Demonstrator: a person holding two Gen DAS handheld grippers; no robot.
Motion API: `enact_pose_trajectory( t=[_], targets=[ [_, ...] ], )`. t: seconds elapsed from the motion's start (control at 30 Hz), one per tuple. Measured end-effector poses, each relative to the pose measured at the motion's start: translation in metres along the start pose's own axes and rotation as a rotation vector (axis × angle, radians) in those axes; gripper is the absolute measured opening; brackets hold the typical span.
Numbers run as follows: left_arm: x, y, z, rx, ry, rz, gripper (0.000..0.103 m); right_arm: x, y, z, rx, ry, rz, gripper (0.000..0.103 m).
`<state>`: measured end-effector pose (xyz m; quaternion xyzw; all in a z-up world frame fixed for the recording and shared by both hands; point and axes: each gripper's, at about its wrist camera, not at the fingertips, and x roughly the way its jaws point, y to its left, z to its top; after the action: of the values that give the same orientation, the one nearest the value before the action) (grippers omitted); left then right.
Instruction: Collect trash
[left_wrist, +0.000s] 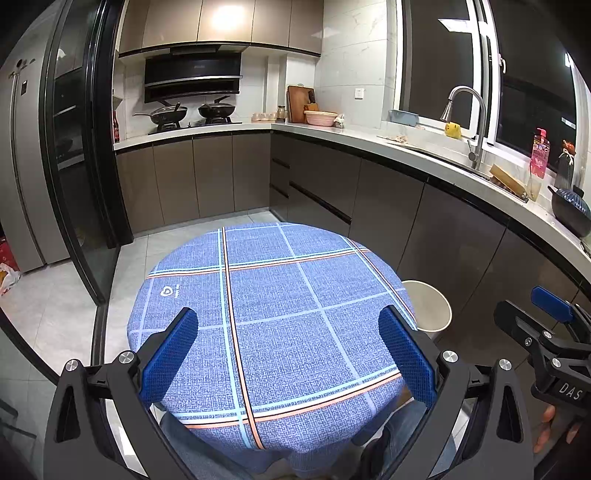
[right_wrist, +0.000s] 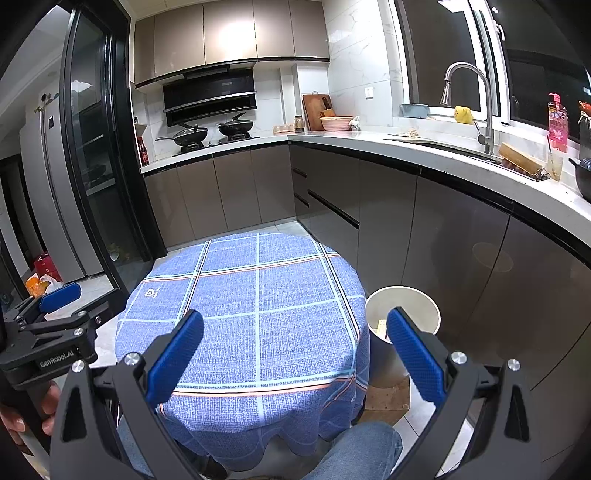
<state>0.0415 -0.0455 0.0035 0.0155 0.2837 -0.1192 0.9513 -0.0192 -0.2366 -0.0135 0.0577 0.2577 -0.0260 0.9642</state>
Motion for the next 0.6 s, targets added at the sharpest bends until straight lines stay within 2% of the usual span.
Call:
enact_pose_trajectory(
  t=[0.6],
  targets=[
    [0.0023, -0.0029, -0.0001, 0.001, 0.001, -0.008, 0.095, 0.0021, -0.0034, 0.0028, -0.003, 0.003, 0.005, 0.1]
  ],
)
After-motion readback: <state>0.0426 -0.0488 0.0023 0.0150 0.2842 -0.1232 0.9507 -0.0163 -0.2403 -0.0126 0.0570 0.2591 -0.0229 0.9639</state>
